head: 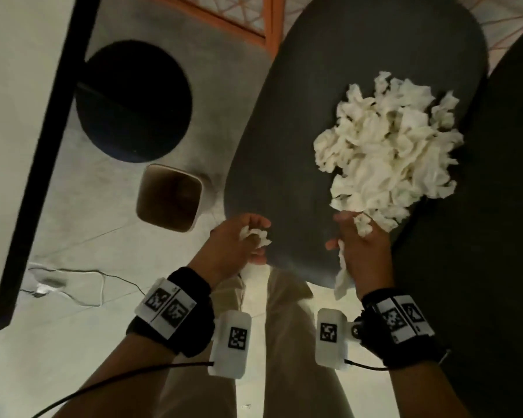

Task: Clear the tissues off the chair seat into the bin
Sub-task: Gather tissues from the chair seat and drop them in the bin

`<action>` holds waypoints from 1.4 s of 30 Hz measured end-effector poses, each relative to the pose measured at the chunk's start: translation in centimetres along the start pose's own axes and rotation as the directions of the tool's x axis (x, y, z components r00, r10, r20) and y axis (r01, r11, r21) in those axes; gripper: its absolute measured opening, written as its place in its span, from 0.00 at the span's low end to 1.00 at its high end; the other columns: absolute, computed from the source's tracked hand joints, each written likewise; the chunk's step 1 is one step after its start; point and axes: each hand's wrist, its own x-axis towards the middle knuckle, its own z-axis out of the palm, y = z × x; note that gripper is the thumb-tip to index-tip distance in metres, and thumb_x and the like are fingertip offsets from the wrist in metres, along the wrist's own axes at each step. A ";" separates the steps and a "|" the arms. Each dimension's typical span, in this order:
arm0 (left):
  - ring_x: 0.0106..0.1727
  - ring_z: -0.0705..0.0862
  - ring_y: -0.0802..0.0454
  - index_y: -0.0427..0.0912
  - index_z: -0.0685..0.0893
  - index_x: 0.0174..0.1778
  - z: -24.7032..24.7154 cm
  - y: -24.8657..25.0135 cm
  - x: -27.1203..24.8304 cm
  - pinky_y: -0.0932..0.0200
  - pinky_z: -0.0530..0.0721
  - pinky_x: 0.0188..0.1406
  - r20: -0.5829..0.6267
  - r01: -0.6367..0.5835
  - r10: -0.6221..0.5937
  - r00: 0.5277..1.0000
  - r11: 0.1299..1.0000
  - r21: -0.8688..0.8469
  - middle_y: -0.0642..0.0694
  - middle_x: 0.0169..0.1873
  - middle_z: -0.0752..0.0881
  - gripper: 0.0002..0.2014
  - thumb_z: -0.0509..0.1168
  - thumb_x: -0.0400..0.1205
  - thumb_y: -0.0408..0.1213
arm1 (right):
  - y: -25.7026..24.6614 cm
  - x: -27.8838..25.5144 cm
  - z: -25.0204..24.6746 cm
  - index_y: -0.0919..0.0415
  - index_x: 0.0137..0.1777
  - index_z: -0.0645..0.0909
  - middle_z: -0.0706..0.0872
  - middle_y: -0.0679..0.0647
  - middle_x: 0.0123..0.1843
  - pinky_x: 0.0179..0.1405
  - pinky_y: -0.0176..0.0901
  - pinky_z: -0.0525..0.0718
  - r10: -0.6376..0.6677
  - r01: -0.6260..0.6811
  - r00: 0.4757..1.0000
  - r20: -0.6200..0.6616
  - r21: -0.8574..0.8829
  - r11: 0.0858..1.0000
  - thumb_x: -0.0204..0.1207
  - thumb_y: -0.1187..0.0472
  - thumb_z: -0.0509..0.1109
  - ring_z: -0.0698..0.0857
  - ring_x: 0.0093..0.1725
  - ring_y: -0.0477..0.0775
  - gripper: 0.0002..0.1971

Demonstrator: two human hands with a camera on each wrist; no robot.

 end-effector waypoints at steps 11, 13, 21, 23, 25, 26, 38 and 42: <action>0.36 0.78 0.33 0.51 0.75 0.32 -9.2 -10.7 -1.3 0.31 0.82 0.50 -0.214 0.058 -0.056 0.975 0.998 0.005 0.41 0.30 0.76 0.19 0.62 0.81 0.60 | 0.7 -4.5 14.2 0.54 0.20 0.69 0.73 0.44 0.17 0.32 0.41 0.76 0.090 -0.008 0.949 0.302 -0.262 0.965 0.70 0.33 0.70 0.74 0.23 0.46 0.29; 0.37 0.78 0.33 0.51 0.72 0.30 -10.9 -12.7 -0.7 0.35 0.83 0.49 -0.261 0.072 -0.069 0.963 0.997 0.003 0.44 0.28 0.76 0.20 0.62 0.83 0.57 | 1.3 -4.6 17.7 0.54 0.21 0.67 0.75 0.48 0.20 0.28 0.36 0.74 0.079 0.019 0.940 0.332 -0.284 0.959 0.76 0.34 0.63 0.72 0.22 0.46 0.30; 0.34 0.85 0.47 0.46 0.86 0.54 -14.8 -20.0 5.3 0.49 0.80 0.43 -0.258 0.110 -0.078 0.963 0.988 0.111 0.43 0.42 0.90 0.10 0.59 0.86 0.40 | 4.8 -1.8 29.7 0.65 0.39 0.84 0.84 0.56 0.30 0.19 0.37 0.77 0.205 -0.020 0.848 0.489 -0.357 0.934 0.78 0.43 0.68 0.82 0.26 0.54 0.22; 0.43 0.86 0.43 0.44 0.87 0.48 -15.3 -20.9 7.1 0.51 0.80 0.48 -0.310 0.123 -0.060 0.949 0.974 0.188 0.43 0.43 0.89 0.13 0.59 0.87 0.43 | 6.4 -0.3 31.8 0.61 0.37 0.84 0.85 0.55 0.32 0.30 0.40 0.77 0.158 0.110 0.861 0.484 -0.479 0.871 0.77 0.35 0.63 0.83 0.31 0.55 0.27; 0.48 0.84 0.42 0.42 0.85 0.44 -15.7 -21.5 8.8 0.50 0.78 0.52 -0.383 0.173 -0.063 0.922 0.950 0.260 0.44 0.43 0.87 0.20 0.53 0.89 0.50 | 8.1 1.2 33.5 0.61 0.47 0.86 0.89 0.60 0.47 0.45 0.44 0.73 0.135 0.213 0.867 0.480 -0.601 0.770 0.75 0.28 0.55 0.86 0.49 0.61 0.35; 0.47 0.83 0.43 0.44 0.82 0.43 -16.0 -21.8 9.7 0.50 0.77 0.51 -0.403 0.194 -0.064 0.913 0.937 0.291 0.44 0.42 0.85 0.23 0.50 0.89 0.54 | 8.7 1.9 34.1 0.61 0.51 0.85 0.88 0.61 0.53 0.48 0.45 0.70 0.135 0.235 0.865 0.483 -0.630 0.740 0.76 0.27 0.52 0.85 0.55 0.63 0.37; 0.62 0.82 0.39 0.43 0.80 0.65 -19.0 -25.0 19.9 0.50 0.78 0.59 -0.411 0.142 -0.029 0.911 0.958 0.248 0.39 0.62 0.84 0.16 0.59 0.81 0.28 | 8.7 9.1 40.9 0.69 0.72 0.72 0.73 0.71 0.74 0.71 0.67 0.74 0.287 -0.045 0.810 0.512 -0.433 0.900 0.85 0.61 0.52 0.73 0.72 0.73 0.20; 0.66 0.79 0.40 0.52 0.77 0.70 -19.7 -25.4 21.7 0.46 0.77 0.66 -0.447 0.156 -0.009 0.895 0.943 0.294 0.42 0.67 0.80 0.23 0.64 0.79 0.33 | 8.9 10.4 42.6 0.64 0.70 0.75 0.78 0.59 0.67 0.68 0.57 0.76 0.240 -0.123 0.813 0.531 -0.245 0.962 0.77 0.53 0.63 0.79 0.65 0.61 0.23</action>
